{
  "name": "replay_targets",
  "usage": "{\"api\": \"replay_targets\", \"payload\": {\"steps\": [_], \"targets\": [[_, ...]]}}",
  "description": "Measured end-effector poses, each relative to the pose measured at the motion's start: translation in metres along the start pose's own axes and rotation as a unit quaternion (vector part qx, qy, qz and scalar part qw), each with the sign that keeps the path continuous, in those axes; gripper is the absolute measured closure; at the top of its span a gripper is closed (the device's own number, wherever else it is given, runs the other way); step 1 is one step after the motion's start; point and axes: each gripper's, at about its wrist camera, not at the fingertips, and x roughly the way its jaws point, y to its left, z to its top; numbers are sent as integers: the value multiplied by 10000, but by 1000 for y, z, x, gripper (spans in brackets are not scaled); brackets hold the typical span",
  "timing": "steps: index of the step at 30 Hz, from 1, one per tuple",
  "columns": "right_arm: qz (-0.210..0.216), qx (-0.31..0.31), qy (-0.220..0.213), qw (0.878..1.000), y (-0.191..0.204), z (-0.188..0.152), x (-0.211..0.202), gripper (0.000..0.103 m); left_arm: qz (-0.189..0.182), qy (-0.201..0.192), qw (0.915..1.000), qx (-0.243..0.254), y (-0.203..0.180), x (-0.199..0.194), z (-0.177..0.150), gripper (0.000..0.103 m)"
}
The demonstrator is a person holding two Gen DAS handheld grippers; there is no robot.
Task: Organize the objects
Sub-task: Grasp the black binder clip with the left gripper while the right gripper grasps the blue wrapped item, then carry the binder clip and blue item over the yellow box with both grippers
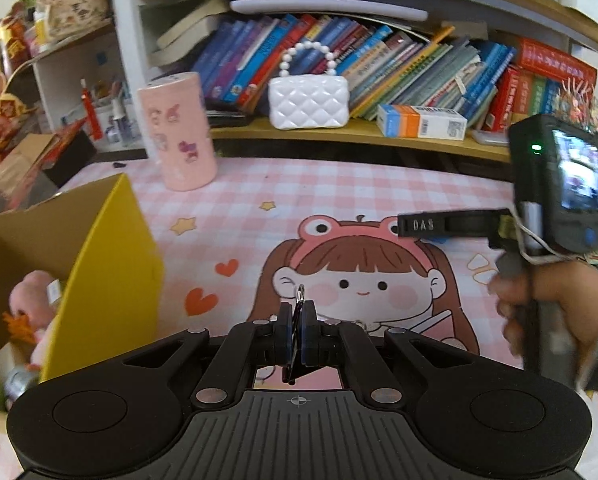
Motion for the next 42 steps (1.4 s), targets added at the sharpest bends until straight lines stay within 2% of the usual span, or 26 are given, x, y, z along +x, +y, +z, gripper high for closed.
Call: {"api": "replay_targets", "payload": {"steps": [2, 3, 4, 6, 7, 17, 26, 34, 42], "targets": [[-89, 62, -10, 9999, -1, 4, 8, 27, 14, 24, 10000, -63, 4, -4, 0, 100], [-154, 112, 3, 9998, -2, 5, 13, 32, 24, 31, 10000, -90, 5, -6, 0, 100], [-178, 175, 10, 9997, -4, 6, 16, 44, 35, 25, 9999, -105, 7, -8, 1, 100], [-123, 346, 116, 9993, -9, 6, 21, 61, 56, -20, 9999, -123, 9, -12, 1, 100], [-108, 390, 72, 9992, -11, 6, 20, 63, 63, -50, 9999, -132, 10, -14, 2, 100], [35, 307, -161, 9994, -4, -6, -33, 64, -80, -204, 9996, -198, 14, -33, -3, 100], [223, 270, -107, 9993, 13, -40, -98, 64, -223, -278, 9992, -182, 28, -57, -28, 100], [339, 267, 30, 9991, 43, -71, -157, 64, -507, -236, 9979, -336, 54, -78, -55, 100], [208, 128, 73, 9997, 86, -110, -208, 64, -758, -315, 9963, -272, 89, -104, -84, 100]]}}
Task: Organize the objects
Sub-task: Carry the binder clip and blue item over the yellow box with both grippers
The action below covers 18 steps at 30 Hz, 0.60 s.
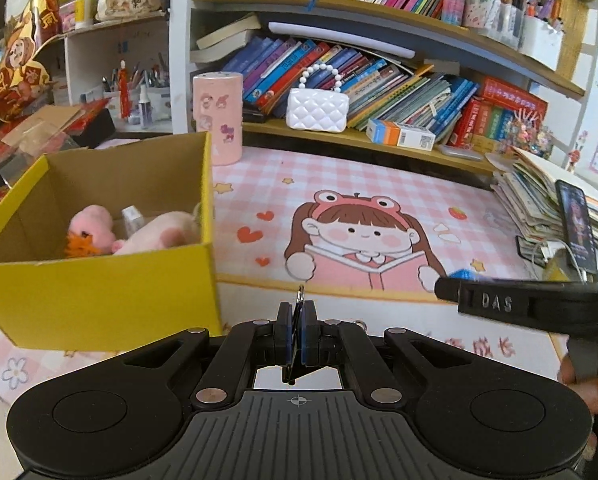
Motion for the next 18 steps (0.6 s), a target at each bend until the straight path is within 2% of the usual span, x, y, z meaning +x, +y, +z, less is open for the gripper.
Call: {"api": "replay_targets", "payload": {"steps": [6, 18], "targets": [[48, 126, 324, 9994, 39, -32, -15, 64, 1, -17, 10000, -85, 36, -27, -16, 100], [399, -266, 405, 9980, 131, -72, -43, 64, 256, -85, 9993, -246, 108, -81, -50, 100]]}}
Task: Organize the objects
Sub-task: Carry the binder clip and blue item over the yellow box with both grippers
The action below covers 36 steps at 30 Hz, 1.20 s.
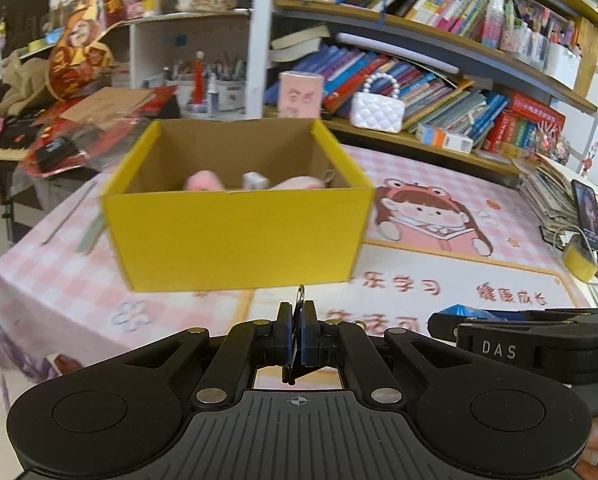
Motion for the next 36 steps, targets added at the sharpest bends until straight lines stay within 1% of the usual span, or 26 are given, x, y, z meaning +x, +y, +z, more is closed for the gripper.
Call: {"api": "replay_targets", "payload": {"steps": [6, 12, 17, 23, 27, 33, 36], "targets": [[143, -171, -94, 9997, 35, -7, -6, 64, 169, -121, 9997, -132, 30, -21, -8, 100], [260, -296, -150, 9991, 63, -14, -10, 64, 263, -284, 9990, -207, 54, -38, -14, 100], [313, -330, -241, 9987, 82, -10, -13, 64, 279, -470, 9981, -273, 70, -47, -9, 100], [350, -405, -339, 9980, 97, 2, -15, 64, 272, -732, 9964, -336, 82, -49, 7, 100], [384, -465, -434, 9972, 103, 14, -14, 64, 265, -927, 9948, -315, 85, -46, 24, 100], [468, -634, -651, 9948, 110, 45, -2, 64, 319, -1186, 9917, -370, 88, -35, 53, 100], [494, -736, -834, 9926, 112, 63, 6, 64, 342, -1291, 9904, -355, 87, -27, 68, 100]]}}
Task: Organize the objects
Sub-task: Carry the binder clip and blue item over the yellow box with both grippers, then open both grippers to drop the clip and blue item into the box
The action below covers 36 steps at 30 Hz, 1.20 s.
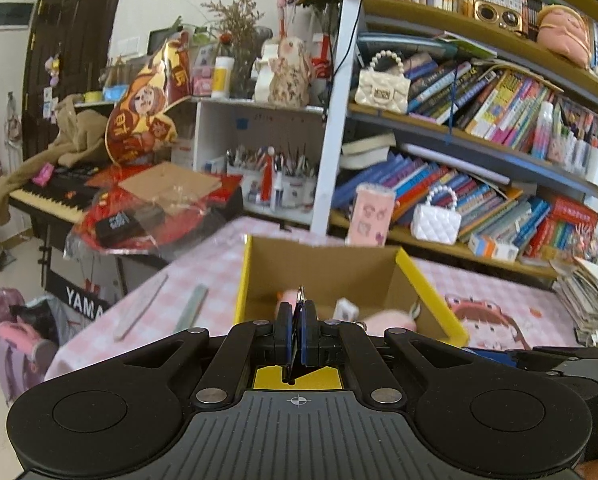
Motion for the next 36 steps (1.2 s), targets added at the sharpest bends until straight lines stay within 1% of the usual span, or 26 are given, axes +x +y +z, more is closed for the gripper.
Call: {"api": "replay_targets", "payload": {"steps": [5, 8, 11, 17, 23, 26, 28, 29, 30, 31, 32, 33, 34, 36], "targets": [[-21, -199, -179, 9996, -5, 26, 29, 64, 86, -42, 10000, 29, -8, 28, 15, 100], [-17, -384, -266, 9989, -8, 36, 46, 64, 178, 13, 9998, 10, -11, 48, 19, 100], [-7, -690, -269, 9973, -7, 42, 68, 64, 278, 154, 9995, 17, -14, 71, 21, 100], [143, -1194, 62, 9927, -9, 45, 113, 64, 452, 497, 9976, 169, -24, 107, 15, 100], [442, -1151, 379, 9916, -21, 43, 138, 64, 607, 853, 9945, 77, -28, 131, 5, 100], [487, -1212, 516, 9901, -23, 39, 145, 63, 656, 1011, 9927, 91, -30, 137, 0, 99], [473, -1214, 599, 9897, -25, 36, 148, 63, 720, 1046, 9919, 84, -31, 139, -3, 95], [514, -1253, 570, 9891, -25, 35, 148, 61, 702, 1057, 9919, 71, -31, 139, -3, 95], [526, -1261, 542, 9891, -24, 34, 145, 59, 704, 1064, 9918, 65, -31, 137, -3, 89], [539, -1245, 520, 9894, -24, 35, 143, 55, 722, 1056, 9918, 80, -32, 136, -2, 74], [581, -1234, 490, 9894, -24, 35, 140, 52, 728, 1015, 9921, 106, -34, 133, -1, 66], [619, -1237, 442, 9894, -24, 35, 136, 47, 733, 910, 9931, 135, -35, 128, 1, 53], [590, -1252, 370, 9897, -23, 36, 131, 41, 740, 816, 9938, 160, -37, 125, 4, 43], [536, -1288, 188, 9900, -23, 36, 118, 40, 695, 567, 9957, 215, -41, 112, 9, 35]]}}
